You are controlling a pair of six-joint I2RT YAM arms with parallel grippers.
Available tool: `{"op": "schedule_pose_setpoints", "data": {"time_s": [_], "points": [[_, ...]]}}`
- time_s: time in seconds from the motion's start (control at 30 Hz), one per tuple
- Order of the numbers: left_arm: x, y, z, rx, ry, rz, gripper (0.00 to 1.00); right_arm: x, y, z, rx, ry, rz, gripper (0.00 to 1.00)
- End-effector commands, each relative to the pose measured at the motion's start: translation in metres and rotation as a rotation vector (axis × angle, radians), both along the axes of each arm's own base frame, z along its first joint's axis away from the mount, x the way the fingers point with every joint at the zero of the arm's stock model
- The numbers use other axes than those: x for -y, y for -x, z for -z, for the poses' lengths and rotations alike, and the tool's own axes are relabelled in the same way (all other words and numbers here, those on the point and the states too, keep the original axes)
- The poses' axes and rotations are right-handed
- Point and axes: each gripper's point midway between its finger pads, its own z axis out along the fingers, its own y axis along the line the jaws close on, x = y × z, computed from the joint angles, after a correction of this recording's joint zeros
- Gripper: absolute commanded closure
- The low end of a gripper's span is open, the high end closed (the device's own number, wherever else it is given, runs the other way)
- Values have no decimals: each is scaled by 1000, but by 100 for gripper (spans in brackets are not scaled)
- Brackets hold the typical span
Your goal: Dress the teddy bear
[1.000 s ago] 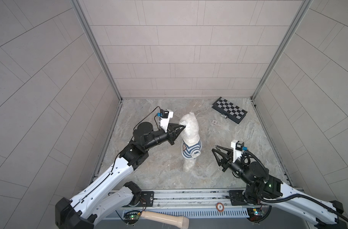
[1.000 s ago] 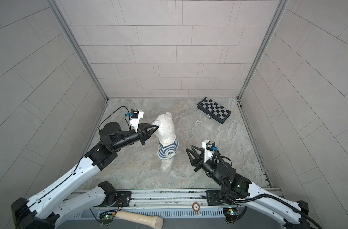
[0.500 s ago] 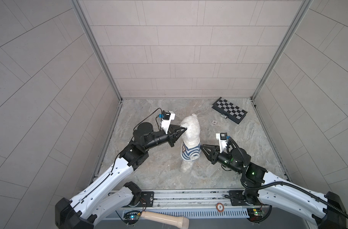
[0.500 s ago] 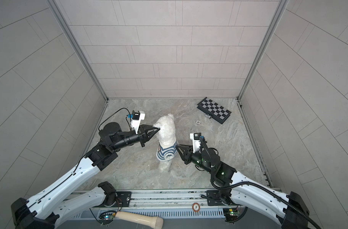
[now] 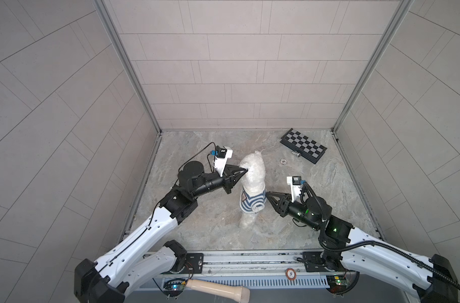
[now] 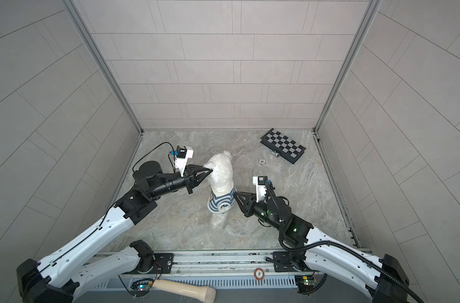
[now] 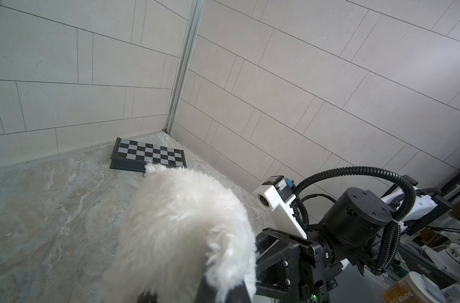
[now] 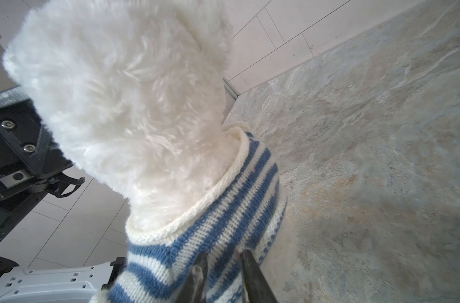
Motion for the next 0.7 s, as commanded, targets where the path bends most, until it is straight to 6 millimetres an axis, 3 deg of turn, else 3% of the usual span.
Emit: {"op": "schedule_pose_setpoints", "data": {"time_s": [0.0, 0.3, 0.5, 0.67], "points": [[1, 3, -26, 78, 55, 7, 100, 9, -3, 9, -33, 14, 48, 71], [3, 3, -21, 68, 46, 8, 100, -6, -7, 13, -58, 2, 16, 71], [4, 2, -19, 65, 43, -3, 100, -10, -7, 18, -74, 0, 2, 79], [6, 1, -17, 63, 44, -7, 100, -14, -6, 18, -77, 2, -18, 79]]}}
